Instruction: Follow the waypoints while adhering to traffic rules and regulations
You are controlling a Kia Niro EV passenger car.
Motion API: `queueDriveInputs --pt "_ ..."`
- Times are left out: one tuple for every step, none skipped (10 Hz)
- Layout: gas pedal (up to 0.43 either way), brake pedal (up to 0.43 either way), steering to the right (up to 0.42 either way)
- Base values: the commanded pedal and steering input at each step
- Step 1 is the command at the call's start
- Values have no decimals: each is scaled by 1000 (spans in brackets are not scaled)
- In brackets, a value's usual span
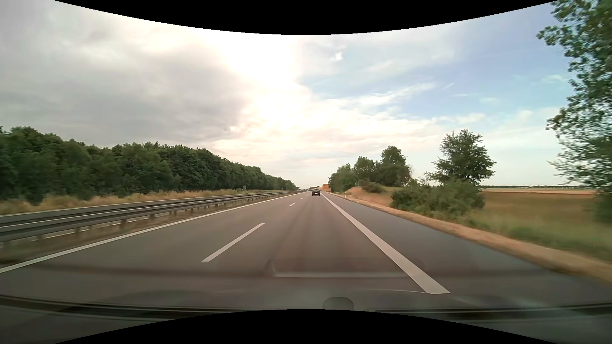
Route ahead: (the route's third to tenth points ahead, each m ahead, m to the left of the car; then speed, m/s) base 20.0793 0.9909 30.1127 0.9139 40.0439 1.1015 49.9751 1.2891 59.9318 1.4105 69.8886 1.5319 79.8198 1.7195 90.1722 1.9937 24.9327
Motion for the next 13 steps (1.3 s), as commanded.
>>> queueDriveInputs --pt "268 0 -4" --pt "268 0 -4" --pt "268 0 -4" --pt "268 0 -4" --pt "268 0 -4" --pt "268 0 -4" --pt "268 0 -4" --pt "268 0 -4" --pt "268 0 -4" --pt "268 0 -4" --pt "268 0 -3" --pt "268 0 -4" --pt "268 0 -4"
